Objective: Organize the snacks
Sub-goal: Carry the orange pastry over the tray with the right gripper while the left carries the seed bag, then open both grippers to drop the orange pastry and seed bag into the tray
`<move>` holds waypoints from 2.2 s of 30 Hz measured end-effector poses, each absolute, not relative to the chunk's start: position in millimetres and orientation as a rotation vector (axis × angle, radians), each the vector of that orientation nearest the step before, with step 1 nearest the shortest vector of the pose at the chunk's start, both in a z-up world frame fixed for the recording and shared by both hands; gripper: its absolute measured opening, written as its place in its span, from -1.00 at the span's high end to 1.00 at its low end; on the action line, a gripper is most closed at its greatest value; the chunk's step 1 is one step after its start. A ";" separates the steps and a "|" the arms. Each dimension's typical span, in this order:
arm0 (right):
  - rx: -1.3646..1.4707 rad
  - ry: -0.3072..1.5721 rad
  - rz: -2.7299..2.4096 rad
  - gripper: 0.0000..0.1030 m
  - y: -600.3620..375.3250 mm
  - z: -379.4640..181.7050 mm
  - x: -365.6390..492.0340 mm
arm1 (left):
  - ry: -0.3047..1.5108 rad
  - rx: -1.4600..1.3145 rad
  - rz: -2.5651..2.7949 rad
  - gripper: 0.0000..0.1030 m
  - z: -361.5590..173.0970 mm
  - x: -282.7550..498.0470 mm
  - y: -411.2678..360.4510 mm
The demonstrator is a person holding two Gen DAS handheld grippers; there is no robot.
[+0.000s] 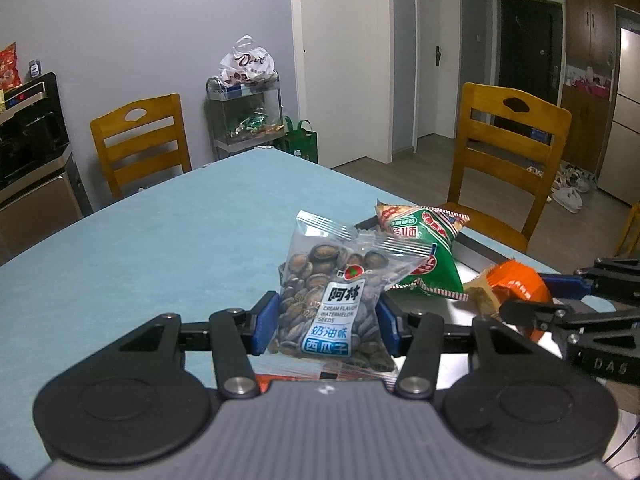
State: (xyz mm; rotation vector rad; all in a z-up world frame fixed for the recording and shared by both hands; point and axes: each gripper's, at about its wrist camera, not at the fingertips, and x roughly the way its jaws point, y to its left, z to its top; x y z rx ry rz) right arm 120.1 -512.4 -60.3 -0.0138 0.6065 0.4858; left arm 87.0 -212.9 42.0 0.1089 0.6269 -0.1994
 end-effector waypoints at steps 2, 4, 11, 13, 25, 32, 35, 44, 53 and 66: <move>-0.015 0.615 0.488 0.28 -511.6 -62.7 120.9 | 0.634 0.111 -0.203 0.04 40.1 91.1 -216.2; -0.017 0.624 0.493 0.28 -510.5 -64.7 121.7 | 0.644 0.114 -0.207 0.04 37.1 97.9 -221.1; -0.059 0.663 0.534 0.28 -498.0 -74.2 119.7 | 0.693 0.134 -0.261 0.04 21.7 121.1 -244.1; -0.069 0.677 0.536 0.28 -495.2 -76.6 121.3 | 0.706 0.146 -0.270 0.03 15.4 128.2 -251.2; -0.107 0.736 0.515 0.28 -471.5 -82.2 142.2 | 0.714 0.163 -0.221 0.03 -2.2 169.5 -268.0; -0.130 0.753 0.504 0.28 -462.0 -87.7 147.8 | 0.690 0.192 -0.193 0.03 -10.2 169.3 -274.4; -0.141 0.766 0.498 0.27 -459.3 -90.1 148.9 | 0.682 0.203 -0.194 0.03 -12.5 167.7 -277.0; -0.146 0.771 0.489 0.27 -456.7 -91.2 149.8 | 0.671 0.226 -0.193 0.02 -17.0 163.2 -283.6; -0.153 0.774 0.482 0.26 -454.0 -92.8 152.0 | 0.676 0.197 -0.177 -0.12 -15.3 161.2 -277.5; -0.147 0.744 0.473 0.20 -455.3 -87.6 143.8 | 0.657 0.150 -0.178 -0.75 -8.3 152.7 -266.5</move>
